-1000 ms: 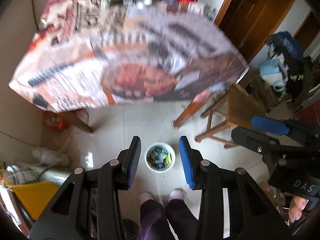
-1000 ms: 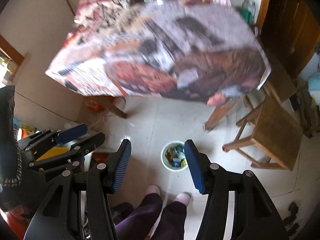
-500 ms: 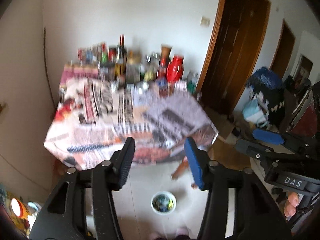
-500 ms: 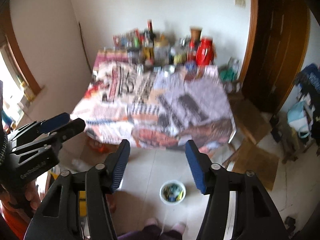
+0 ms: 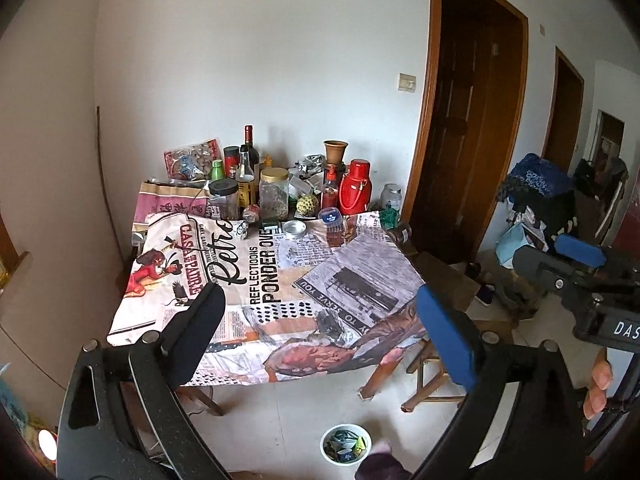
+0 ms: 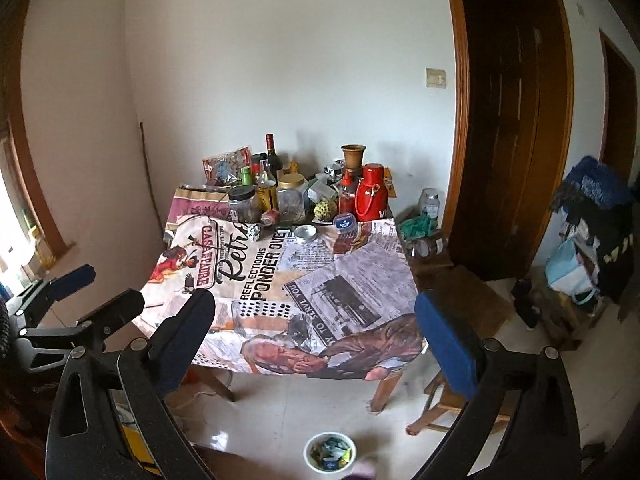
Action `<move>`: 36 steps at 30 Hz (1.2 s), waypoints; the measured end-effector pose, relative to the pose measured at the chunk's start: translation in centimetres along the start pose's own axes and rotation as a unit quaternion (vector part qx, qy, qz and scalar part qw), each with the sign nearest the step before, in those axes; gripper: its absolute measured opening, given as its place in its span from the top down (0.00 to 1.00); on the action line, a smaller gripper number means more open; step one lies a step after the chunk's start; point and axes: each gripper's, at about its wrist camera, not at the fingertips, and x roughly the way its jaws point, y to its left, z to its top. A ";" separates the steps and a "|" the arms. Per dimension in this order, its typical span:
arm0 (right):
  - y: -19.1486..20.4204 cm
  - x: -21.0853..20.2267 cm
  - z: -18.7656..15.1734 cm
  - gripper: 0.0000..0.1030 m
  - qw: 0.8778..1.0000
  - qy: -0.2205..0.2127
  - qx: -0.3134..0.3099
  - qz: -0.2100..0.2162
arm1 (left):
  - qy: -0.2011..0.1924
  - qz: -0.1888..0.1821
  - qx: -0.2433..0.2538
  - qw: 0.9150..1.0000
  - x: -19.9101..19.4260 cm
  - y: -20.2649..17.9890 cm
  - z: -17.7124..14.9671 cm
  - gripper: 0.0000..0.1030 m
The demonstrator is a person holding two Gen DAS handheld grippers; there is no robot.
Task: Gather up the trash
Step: 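Raise both open grippers from the bin back toward the table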
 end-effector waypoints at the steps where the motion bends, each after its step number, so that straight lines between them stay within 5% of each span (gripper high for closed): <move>1: -0.3 0.3 0.1 0.03 1.000 0.001 0.001 0.002 | 0.000 0.002 -0.001 1.000 0.4 -0.2 0.2 0.06; 22: -11.7 11.0 10.5 0.03 0.998 0.005 -0.041 0.048 | 0.003 0.069 -0.060 0.996 16.6 -5.8 10.8 0.06; 36: -12.6 21.6 11.6 0.03 0.993 0.088 -0.036 0.070 | 0.062 0.128 -0.105 0.984 24.9 0.0 10.9 0.06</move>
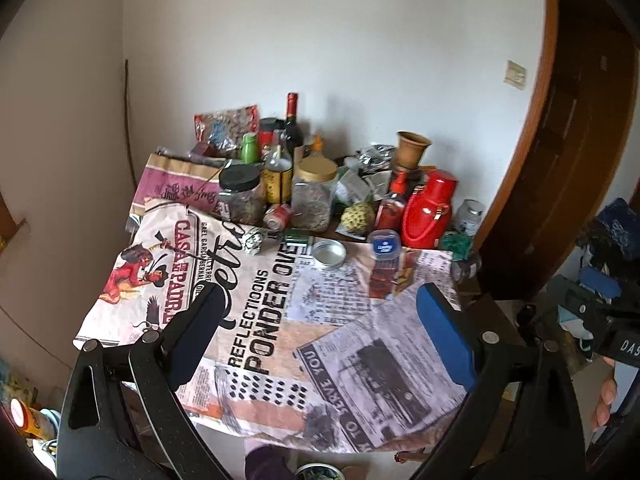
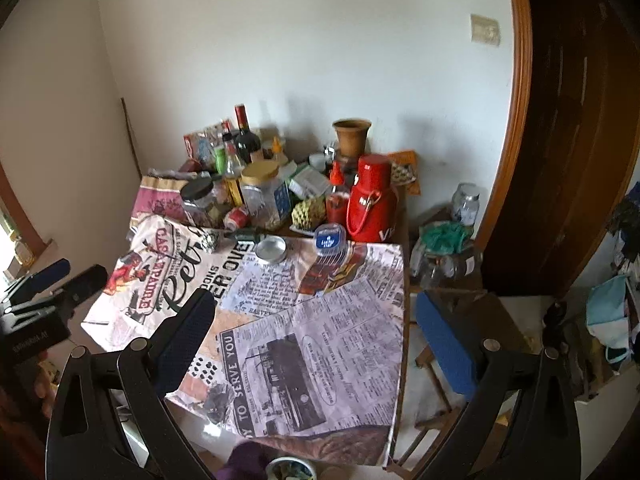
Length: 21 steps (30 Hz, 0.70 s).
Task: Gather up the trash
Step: 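Raise both open grippers from the bin back toward the table, then grasp the foil ball with the left gripper while the right gripper grasps the clear Lucky Cup lid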
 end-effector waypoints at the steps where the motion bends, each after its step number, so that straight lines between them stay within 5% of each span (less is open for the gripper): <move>1: 0.1 1.0 0.3 0.03 1.000 0.009 0.001 -0.003 | 0.003 0.000 -0.001 1.000 0.7 0.5 0.3 0.06; 13: 2.9 12.4 3.5 0.03 0.994 0.060 0.064 -0.060 | 0.065 -0.037 0.020 0.997 14.2 8.1 5.7 0.06; 21: 0.1 22.8 3.6 0.04 0.979 0.101 0.164 -0.065 | 0.119 -0.022 0.020 0.992 26.1 12.3 6.2 0.06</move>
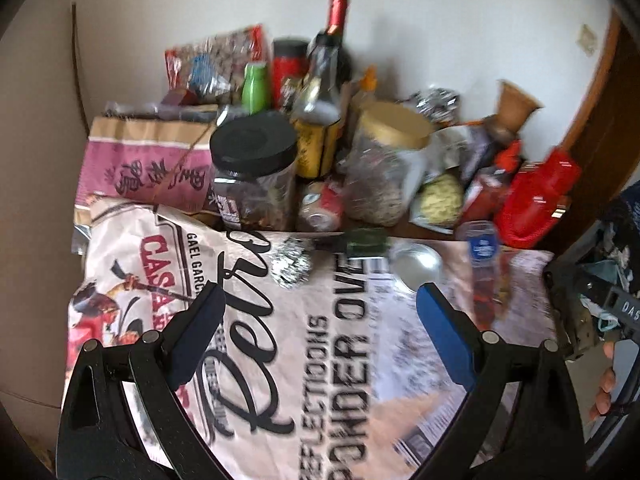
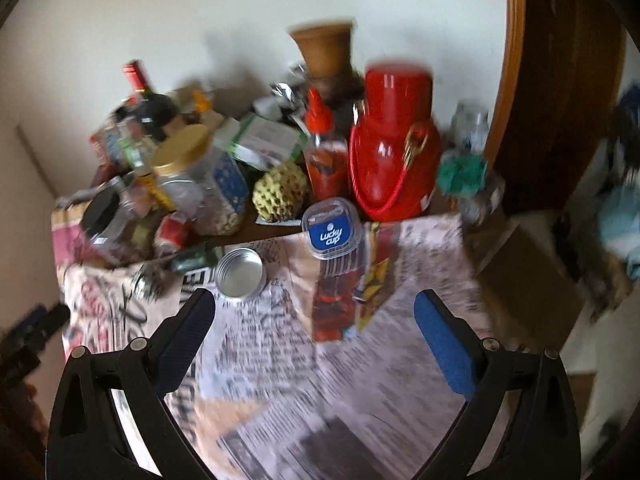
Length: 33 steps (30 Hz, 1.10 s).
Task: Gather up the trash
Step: 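Grasp the foil ball with the left gripper while the right gripper grasps the clear Lucky Cup lid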
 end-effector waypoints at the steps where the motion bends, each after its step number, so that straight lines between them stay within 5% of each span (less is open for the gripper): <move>1: -0.3 1.0 0.2 0.04 1.000 0.006 0.013 0.003 | 0.004 0.002 -0.005 1.000 1.2 0.5 0.1 0.06; 4: -1.3 5.1 0.5 0.06 0.997 0.026 0.066 -0.002 | 0.020 0.000 -0.018 1.000 5.1 1.7 0.5 0.06; 10: -2.4 11.7 1.2 0.24 0.991 0.058 0.121 -0.006 | 0.052 -0.001 -0.033 0.998 11.4 2.9 0.6 0.06; 21: -4.7 14.9 1.6 0.39 0.984 0.035 0.175 0.014 | 0.080 -0.027 -0.022 0.996 16.0 2.7 0.6 0.15; 24: -4.1 15.3 1.9 0.55 0.989 0.033 0.147 -0.001 | 0.087 -0.034 -0.021 0.995 16.8 2.4 0.6 0.21; 27: -3.9 15.4 1.8 0.56 0.990 0.029 0.139 0.004 | 0.089 -0.038 -0.012 0.995 17.2 2.1 0.6 0.27; 31: -4.1 14.6 1.5 0.68 0.991 0.025 0.133 0.012 | 0.088 -0.039 -0.003 0.995 17.0 1.7 0.7 0.50; 33: -4.6 13.5 1.5 0.78 0.991 0.022 0.131 0.021 | 0.087 -0.036 -0.001 0.996 16.8 1.6 0.7 0.52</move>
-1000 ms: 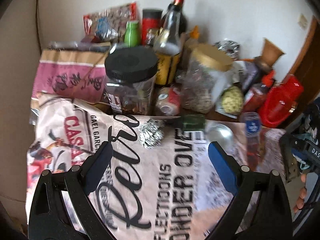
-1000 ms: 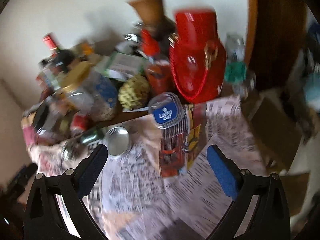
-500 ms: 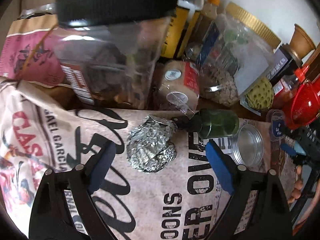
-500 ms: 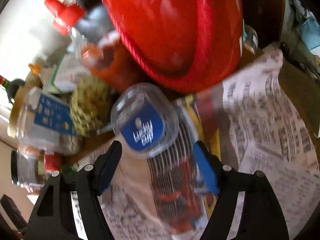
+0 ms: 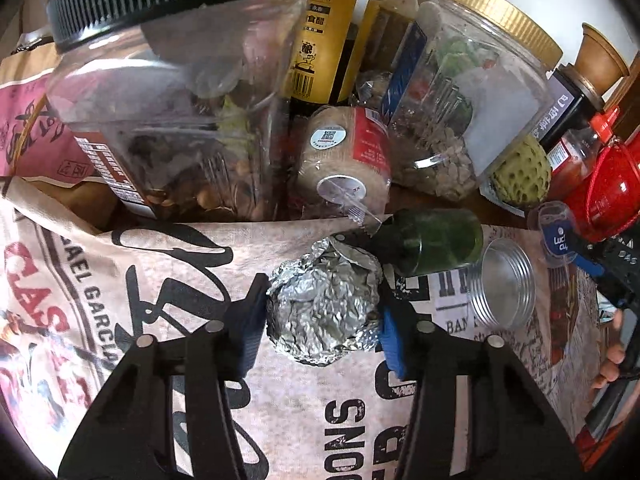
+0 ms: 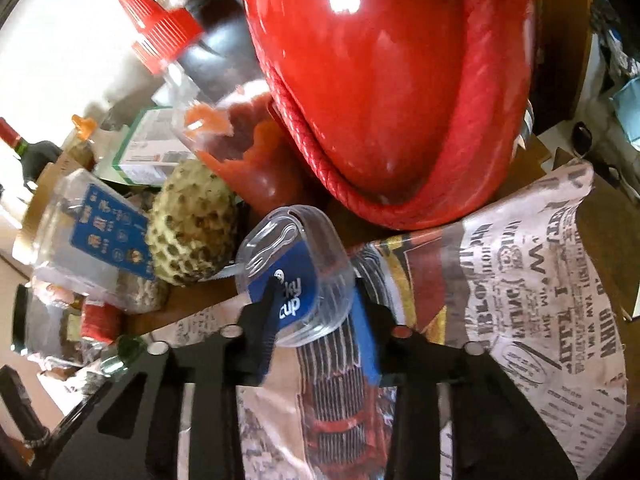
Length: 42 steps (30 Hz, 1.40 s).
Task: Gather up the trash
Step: 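Grasp the foil ball with the left gripper while the right gripper grasps the clear Lucky Cup lid, then lift the foil ball and cup lid and carry them toward the white bin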
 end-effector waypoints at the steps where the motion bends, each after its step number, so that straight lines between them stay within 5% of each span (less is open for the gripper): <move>1: 0.3 -0.6 0.1 0.79 1.000 0.000 -0.004 0.008 | -0.003 0.002 -0.001 1.000 -0.3 0.0 0.0 0.53; 15: 4.9 -6.8 -1.8 0.85 0.989 -0.014 -0.146 0.009 | -0.045 0.003 0.002 0.999 -8.4 -2.2 -2.3 0.54; 23: 5.6 -13.6 -1.8 0.86 0.980 -0.054 -0.190 0.019 | -0.104 -0.001 0.013 0.994 -17.3 -6.5 -3.8 0.54; 42: -2.5 -34.6 -5.9 0.94 0.940 -0.181 -0.277 0.079 | -0.250 0.020 0.017 0.968 -36.6 -19.8 -15.9 0.54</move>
